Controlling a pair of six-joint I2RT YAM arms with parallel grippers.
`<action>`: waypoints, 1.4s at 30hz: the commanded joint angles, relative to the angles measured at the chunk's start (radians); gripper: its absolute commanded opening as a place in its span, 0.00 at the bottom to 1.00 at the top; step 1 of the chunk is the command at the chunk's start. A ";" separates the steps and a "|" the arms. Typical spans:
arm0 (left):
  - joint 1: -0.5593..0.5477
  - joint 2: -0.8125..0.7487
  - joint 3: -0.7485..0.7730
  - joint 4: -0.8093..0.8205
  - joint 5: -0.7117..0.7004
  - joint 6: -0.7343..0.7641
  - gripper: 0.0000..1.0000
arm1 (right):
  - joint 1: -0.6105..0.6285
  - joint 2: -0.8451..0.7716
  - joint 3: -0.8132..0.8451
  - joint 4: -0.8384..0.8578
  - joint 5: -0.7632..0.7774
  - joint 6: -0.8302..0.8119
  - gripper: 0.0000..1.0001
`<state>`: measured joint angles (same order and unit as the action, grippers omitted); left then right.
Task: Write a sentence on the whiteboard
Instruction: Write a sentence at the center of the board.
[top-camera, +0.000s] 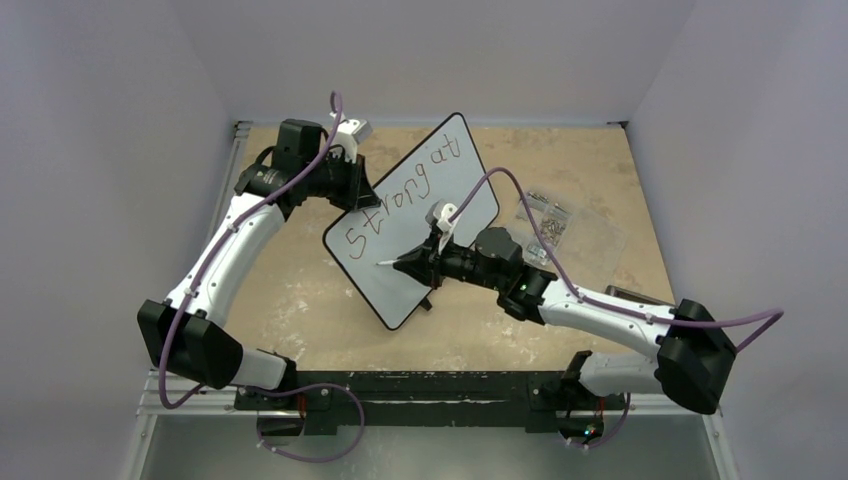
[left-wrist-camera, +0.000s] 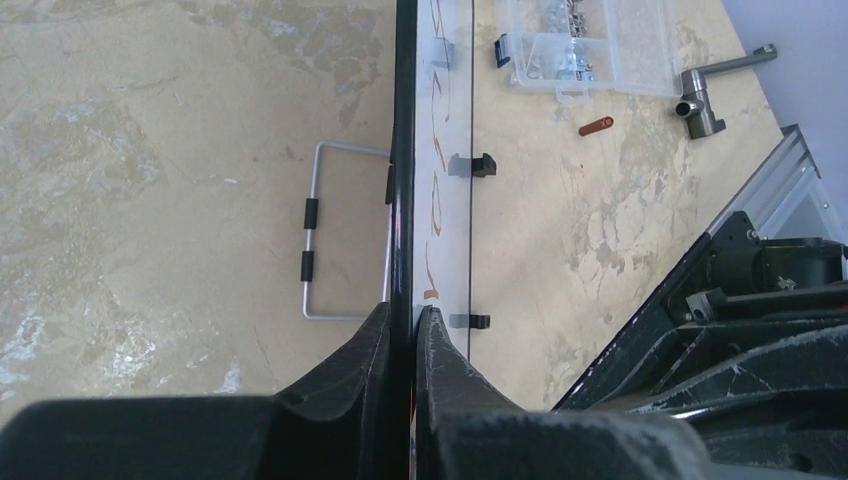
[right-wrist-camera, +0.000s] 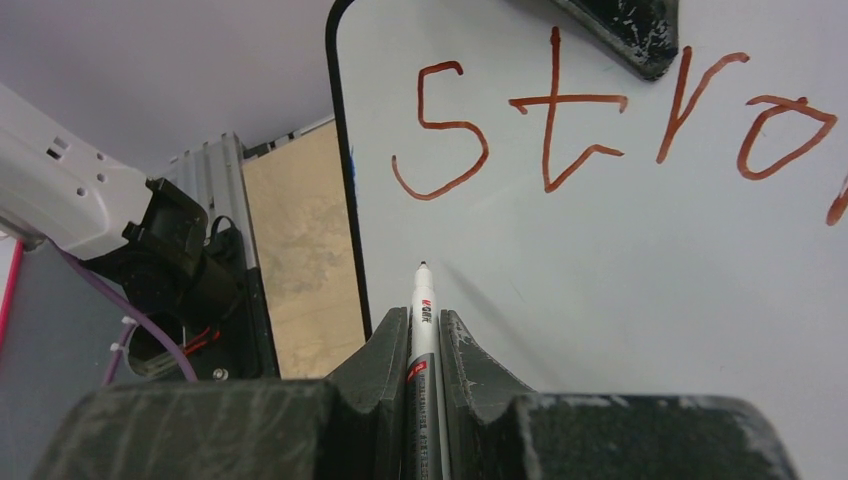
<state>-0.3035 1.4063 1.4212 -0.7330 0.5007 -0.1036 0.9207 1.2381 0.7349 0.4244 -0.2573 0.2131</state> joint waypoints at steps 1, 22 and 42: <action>0.017 0.022 -0.002 0.008 -0.203 0.061 0.00 | 0.031 0.008 -0.003 0.058 0.055 -0.033 0.00; 0.027 0.028 0.002 0.004 -0.202 0.055 0.00 | 0.101 0.104 0.004 0.075 0.112 -0.033 0.00; 0.027 0.027 0.004 0.002 -0.197 0.055 0.00 | 0.104 0.095 0.015 0.017 0.350 -0.059 0.00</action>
<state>-0.2935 1.4250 1.4212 -0.7185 0.5007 -0.1120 1.0351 1.3411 0.7280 0.4534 -0.0345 0.1822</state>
